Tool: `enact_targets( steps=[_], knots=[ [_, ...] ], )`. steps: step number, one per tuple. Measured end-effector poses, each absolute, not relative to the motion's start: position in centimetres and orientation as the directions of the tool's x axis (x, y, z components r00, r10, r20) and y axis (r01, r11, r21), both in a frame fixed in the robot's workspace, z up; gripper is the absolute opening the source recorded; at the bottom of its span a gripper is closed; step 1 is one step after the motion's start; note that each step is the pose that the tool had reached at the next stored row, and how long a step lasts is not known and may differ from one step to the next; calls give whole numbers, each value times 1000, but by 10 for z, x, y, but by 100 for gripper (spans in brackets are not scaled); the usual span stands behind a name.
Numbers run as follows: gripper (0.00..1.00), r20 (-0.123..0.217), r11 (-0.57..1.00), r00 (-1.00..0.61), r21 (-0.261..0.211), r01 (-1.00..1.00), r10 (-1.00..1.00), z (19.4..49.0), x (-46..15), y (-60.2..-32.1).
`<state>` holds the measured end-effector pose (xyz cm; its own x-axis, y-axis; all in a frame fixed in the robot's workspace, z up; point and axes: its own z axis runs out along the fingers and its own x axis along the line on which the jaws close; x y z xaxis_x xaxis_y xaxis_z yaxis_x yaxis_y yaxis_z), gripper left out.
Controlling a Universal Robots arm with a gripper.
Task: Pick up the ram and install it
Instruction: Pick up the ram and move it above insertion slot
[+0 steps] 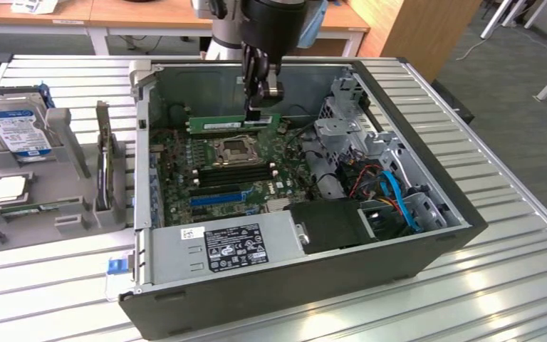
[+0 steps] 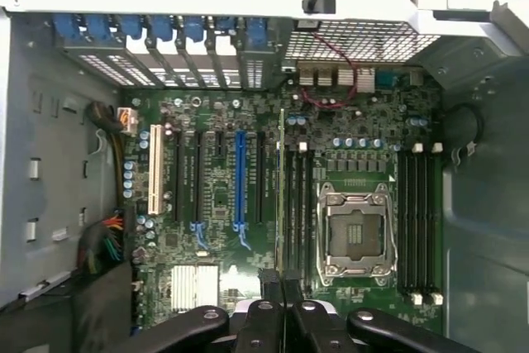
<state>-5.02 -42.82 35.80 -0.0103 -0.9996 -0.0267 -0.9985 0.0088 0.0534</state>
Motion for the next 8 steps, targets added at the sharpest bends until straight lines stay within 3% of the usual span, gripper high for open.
enact_targets(
  steps=[8],
  knots=[
    [12, -29, 9, -10, 53, -999, -1000, 356, -50, -417]
  ],
)
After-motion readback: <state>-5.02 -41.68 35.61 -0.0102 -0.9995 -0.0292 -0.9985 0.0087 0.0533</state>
